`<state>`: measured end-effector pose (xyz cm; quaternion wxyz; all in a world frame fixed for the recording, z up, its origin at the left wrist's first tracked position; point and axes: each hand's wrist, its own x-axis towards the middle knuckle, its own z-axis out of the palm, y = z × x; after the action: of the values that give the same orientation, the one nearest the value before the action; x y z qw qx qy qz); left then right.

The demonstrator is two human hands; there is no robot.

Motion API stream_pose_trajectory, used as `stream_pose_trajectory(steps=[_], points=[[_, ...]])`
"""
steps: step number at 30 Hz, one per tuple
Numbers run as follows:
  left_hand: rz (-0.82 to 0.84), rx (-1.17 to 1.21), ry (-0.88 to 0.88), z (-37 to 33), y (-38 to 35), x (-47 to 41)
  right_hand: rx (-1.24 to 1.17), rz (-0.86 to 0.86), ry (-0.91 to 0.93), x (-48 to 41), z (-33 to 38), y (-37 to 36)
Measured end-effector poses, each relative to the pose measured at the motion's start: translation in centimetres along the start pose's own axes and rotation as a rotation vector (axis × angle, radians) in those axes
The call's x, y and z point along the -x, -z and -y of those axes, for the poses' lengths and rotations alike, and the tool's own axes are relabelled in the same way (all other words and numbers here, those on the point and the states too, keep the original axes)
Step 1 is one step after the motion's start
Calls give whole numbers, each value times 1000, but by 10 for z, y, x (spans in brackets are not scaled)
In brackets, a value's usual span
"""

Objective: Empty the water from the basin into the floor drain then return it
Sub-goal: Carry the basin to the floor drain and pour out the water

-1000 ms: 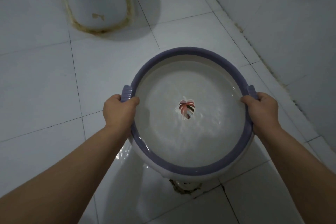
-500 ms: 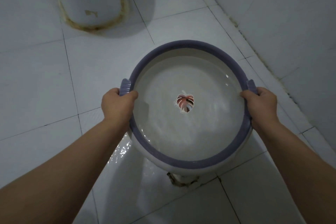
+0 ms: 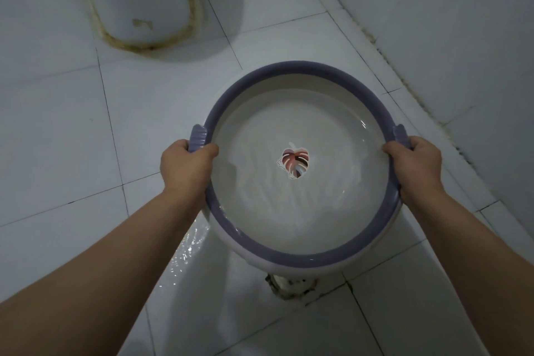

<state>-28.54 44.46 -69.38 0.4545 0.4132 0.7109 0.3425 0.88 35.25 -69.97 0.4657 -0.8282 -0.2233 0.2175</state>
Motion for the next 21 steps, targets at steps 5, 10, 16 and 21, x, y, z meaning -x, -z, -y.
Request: stream_pose_trajectory(steps=[5,10,16,21], points=[[6,6,5,2,-2,0,-25,-16,22,0,0,0],[10,9,11,2,-4,-2,-22,-13,17,-2,-1,-1],[28,4,16,1,-5,-3,-16,-33,22,-2,-2,-1],[33,2,-2,-2,-6,-4,-54,-42,14,-2,-1,-3]])
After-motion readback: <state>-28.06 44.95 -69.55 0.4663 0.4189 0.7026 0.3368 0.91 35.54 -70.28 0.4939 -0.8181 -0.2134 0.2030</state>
